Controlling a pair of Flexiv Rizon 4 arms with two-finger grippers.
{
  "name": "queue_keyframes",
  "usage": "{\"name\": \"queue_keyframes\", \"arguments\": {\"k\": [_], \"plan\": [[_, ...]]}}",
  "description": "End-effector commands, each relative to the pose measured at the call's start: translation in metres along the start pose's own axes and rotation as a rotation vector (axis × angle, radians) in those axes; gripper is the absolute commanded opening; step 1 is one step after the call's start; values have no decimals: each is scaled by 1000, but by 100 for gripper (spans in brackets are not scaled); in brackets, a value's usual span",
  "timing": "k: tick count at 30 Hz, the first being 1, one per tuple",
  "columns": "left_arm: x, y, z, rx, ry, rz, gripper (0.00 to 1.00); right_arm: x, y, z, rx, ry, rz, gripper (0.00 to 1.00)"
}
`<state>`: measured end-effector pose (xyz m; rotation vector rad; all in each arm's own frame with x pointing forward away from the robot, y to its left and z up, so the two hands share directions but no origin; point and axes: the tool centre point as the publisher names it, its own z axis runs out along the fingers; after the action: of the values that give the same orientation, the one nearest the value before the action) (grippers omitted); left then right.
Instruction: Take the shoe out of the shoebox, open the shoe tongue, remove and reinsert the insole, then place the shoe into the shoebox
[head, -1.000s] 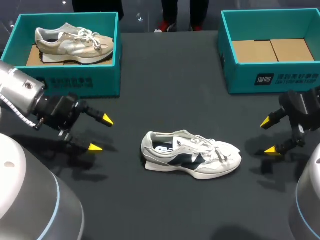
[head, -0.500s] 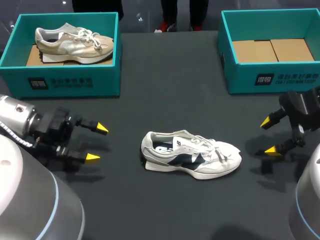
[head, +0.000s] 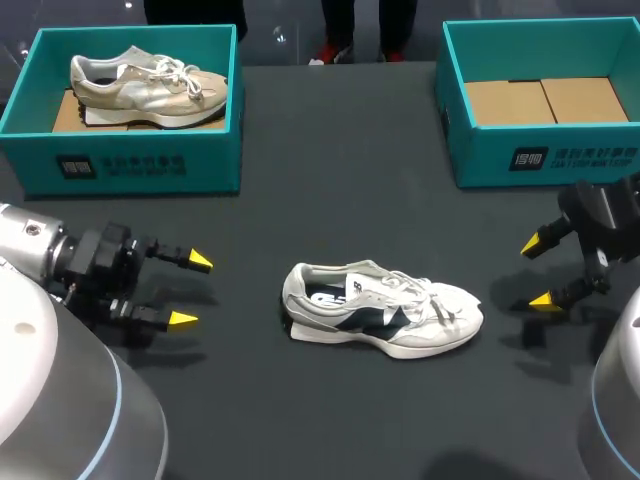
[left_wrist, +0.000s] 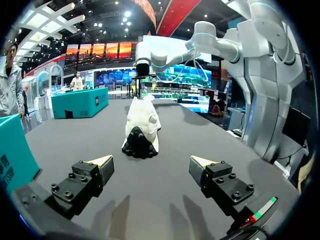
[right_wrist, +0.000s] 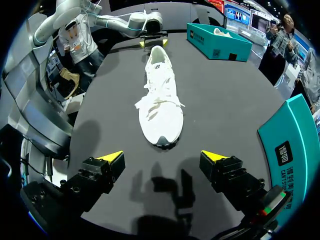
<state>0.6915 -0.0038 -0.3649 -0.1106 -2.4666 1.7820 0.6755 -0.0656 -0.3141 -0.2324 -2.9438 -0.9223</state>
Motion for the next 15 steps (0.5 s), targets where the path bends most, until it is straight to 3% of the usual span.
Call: {"name": "queue_keyframes", "arguments": {"k": [1,15], "plan": [[-3,7,5,16,-13,-5,100,1,0,0,1,-1,0,100],[-1,10,14,5,-40,-3,100,1,0,0,1,-1,0,100]]}}
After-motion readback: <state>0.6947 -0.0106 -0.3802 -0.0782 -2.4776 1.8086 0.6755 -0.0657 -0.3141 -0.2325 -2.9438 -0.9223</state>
